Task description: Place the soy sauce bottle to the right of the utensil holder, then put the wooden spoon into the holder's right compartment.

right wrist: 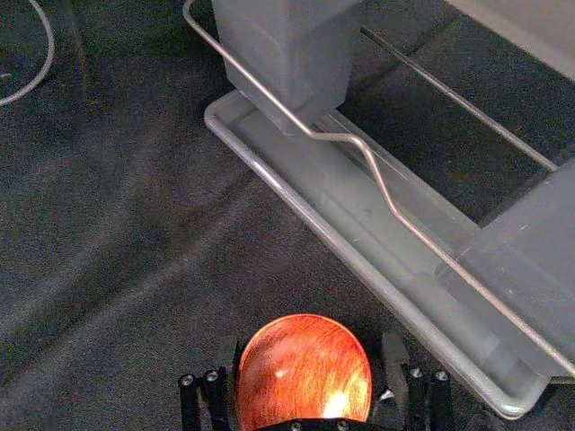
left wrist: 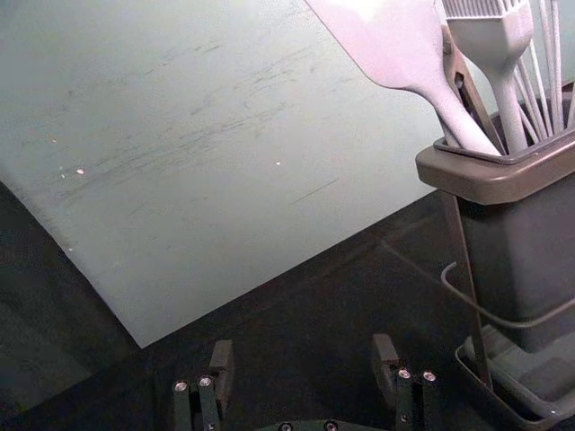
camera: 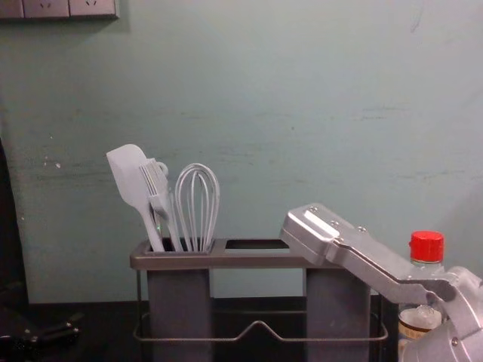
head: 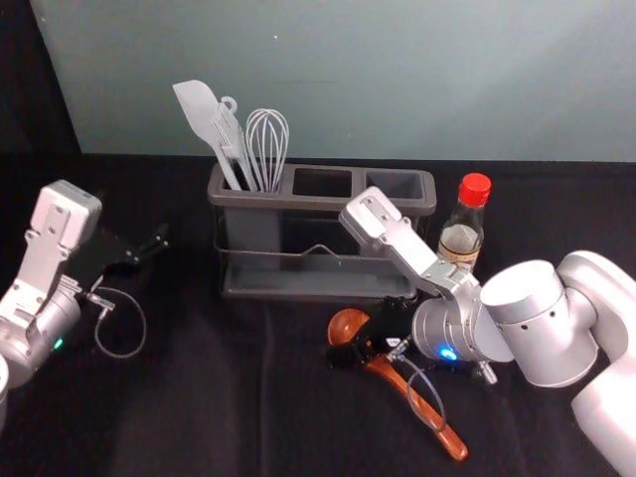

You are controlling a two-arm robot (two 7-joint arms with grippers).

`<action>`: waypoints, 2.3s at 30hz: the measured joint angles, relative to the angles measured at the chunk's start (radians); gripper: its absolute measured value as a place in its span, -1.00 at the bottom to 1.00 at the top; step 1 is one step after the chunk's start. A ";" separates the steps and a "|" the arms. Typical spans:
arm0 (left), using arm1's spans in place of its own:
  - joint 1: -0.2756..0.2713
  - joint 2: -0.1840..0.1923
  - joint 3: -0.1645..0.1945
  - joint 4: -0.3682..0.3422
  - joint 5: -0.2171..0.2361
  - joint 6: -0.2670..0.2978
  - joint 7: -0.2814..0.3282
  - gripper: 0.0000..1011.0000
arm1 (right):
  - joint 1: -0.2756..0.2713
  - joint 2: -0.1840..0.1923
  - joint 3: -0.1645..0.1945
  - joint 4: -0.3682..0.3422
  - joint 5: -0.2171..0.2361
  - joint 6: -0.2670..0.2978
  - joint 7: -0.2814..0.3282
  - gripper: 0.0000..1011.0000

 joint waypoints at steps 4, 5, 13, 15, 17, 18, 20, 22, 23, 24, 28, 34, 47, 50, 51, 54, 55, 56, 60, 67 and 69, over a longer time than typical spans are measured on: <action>0.000 0.000 0.000 0.000 0.000 0.000 0.000 0.99 | -0.002 -0.005 0.003 0.004 -0.007 -0.006 0.002 0.98; 0.000 0.000 0.000 0.000 0.000 0.000 0.000 0.99 | -0.002 -0.005 0.003 0.004 -0.007 -0.006 0.002 0.98; 0.000 0.000 0.000 0.000 0.000 0.000 0.000 0.99 | -0.002 -0.004 0.002 0.003 -0.006 -0.005 0.002 0.98; 0.000 0.000 0.000 0.000 0.000 0.000 0.000 0.99 | -0.002 -0.003 0.002 0.003 -0.006 -0.005 0.002 0.98; 0.000 0.000 0.000 0.000 0.000 0.000 0.000 0.99 | -0.002 -0.003 0.002 0.003 -0.006 -0.005 0.002 0.98; 0.000 0.000 0.000 0.000 0.000 0.000 0.000 0.99 | -0.002 -0.003 0.002 0.002 -0.006 -0.004 0.003 0.94; 0.000 0.000 0.000 0.000 0.000 0.000 0.000 0.99 | -0.002 -0.003 0.002 0.002 -0.006 -0.004 0.003 0.91; 0.000 0.000 0.000 0.000 0.000 0.000 0.000 0.99 | -0.002 -0.003 0.001 0.002 -0.005 -0.004 0.003 0.80; 0.000 0.000 0.000 0.000 0.000 0.000 0.000 0.99 | -0.002 -0.003 0.001 0.002 -0.005 -0.004 0.003 0.78; 0.000 0.000 0.000 0.000 0.000 0.000 0.000 0.99 | -0.002 -0.003 0.001 0.002 -0.005 -0.004 0.003 0.77; 0.000 0.000 0.000 0.000 0.000 0.000 0.000 0.99 | -0.002 -0.003 0.001 0.002 -0.005 -0.004 0.002 0.70; 0.000 0.000 0.000 0.000 0.000 0.000 0.000 0.99 | -0.002 -0.003 0.001 0.002 -0.005 -0.004 0.002 0.67; 0.000 0.000 0.000 0.000 0.000 0.000 0.000 0.99 | -0.016 0.005 0.011 -0.020 -0.013 -0.007 0.002 0.66; 0.000 0.000 0.000 0.000 0.000 0.000 0.000 0.99 | -0.027 0.009 0.022 -0.045 -0.023 -0.014 0.003 0.66; 0.000 0.000 0.000 0.000 0.000 0.000 0.000 0.99 | -0.030 0.010 0.025 -0.051 -0.024 -0.015 0.003 0.66; 0.000 0.000 0.000 0.000 0.000 0.000 0.000 0.99 | -0.039 0.012 0.035 -0.069 -0.030 -0.020 0.004 0.66; 0.000 0.000 0.000 0.000 0.000 0.000 0.000 0.99 | -0.042 0.013 0.038 -0.074 -0.031 -0.021 0.004 0.66; 0.000 0.000 0.000 0.000 0.000 0.000 0.000 0.99 | -0.044 0.013 0.040 -0.078 -0.032 -0.022 0.005 0.66; 0.000 0.000 0.000 0.000 0.000 0.000 0.000 0.99 | -0.057 0.016 0.056 -0.101 -0.037 -0.032 0.010 0.66; 0.000 0.000 0.000 0.000 0.000 0.000 0.000 0.99 | -0.107 0.032 0.110 -0.193 -0.037 -0.086 0.010 0.66; 0.000 0.000 0.000 0.000 0.000 0.000 0.000 0.99 | -0.122 0.039 0.127 -0.225 -0.037 -0.104 0.010 0.66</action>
